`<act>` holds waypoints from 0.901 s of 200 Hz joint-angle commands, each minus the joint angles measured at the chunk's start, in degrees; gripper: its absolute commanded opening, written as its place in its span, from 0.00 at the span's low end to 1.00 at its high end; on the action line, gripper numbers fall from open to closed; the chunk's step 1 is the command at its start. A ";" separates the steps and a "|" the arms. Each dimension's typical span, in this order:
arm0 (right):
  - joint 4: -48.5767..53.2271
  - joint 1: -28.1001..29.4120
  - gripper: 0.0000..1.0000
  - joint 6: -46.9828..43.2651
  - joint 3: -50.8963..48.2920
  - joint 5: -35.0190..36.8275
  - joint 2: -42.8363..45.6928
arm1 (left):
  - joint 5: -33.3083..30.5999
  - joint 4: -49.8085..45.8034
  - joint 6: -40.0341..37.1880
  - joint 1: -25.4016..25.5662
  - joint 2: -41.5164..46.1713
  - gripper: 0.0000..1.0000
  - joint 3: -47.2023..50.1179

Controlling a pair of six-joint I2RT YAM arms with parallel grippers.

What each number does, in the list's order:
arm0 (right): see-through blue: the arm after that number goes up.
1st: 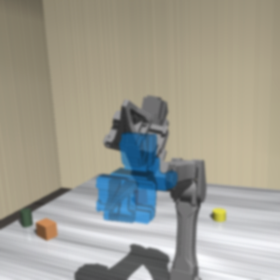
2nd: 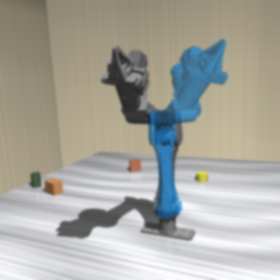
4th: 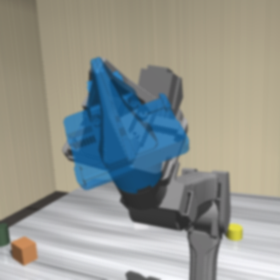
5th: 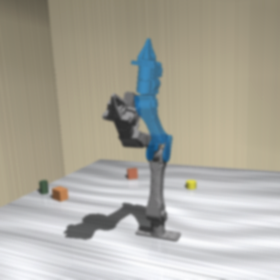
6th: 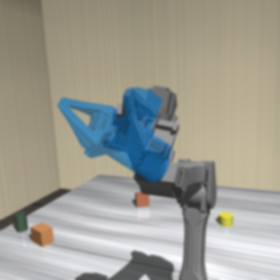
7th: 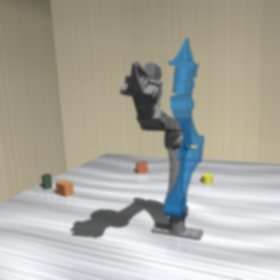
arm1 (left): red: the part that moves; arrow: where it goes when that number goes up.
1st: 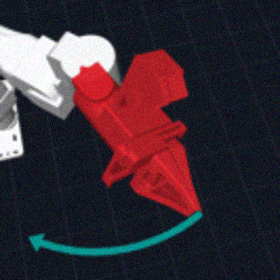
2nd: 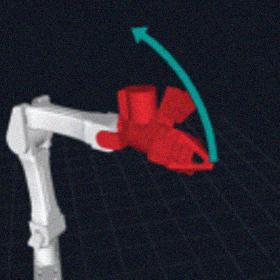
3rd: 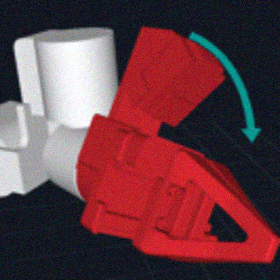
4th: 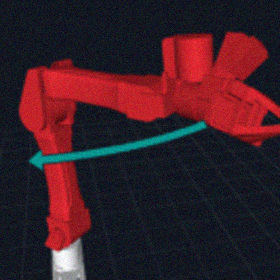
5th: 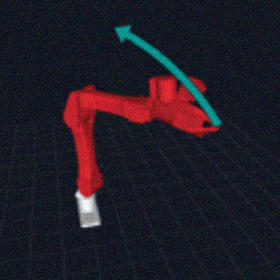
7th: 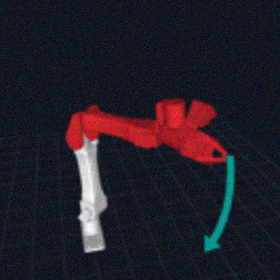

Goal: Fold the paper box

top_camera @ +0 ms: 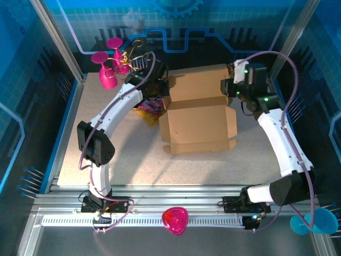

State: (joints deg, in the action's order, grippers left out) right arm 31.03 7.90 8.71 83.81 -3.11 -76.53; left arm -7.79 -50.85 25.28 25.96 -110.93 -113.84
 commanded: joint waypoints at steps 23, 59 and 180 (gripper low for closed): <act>-14.92 -10.74 0.69 14.36 -0.02 -37.66 4.18 | 10.58 -0.58 -6.22 -3.84 0.94 0.00 -3.06; -31.74 -17.63 0.62 29.52 -5.06 -38.77 4.80 | 12.68 -2.09 -7.71 -4.89 -0.15 0.00 -5.35; -44.97 -21.41 0.53 30.23 -17.47 -54.16 -3.92 | 20.43 -4.52 -9.90 -7.59 -3.04 0.00 -8.32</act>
State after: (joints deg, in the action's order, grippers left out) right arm -16.64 -15.66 45.50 65.63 -53.87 -81.87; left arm 9.39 -53.71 16.49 18.79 -113.14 -119.79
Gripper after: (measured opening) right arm 0.521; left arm 0.067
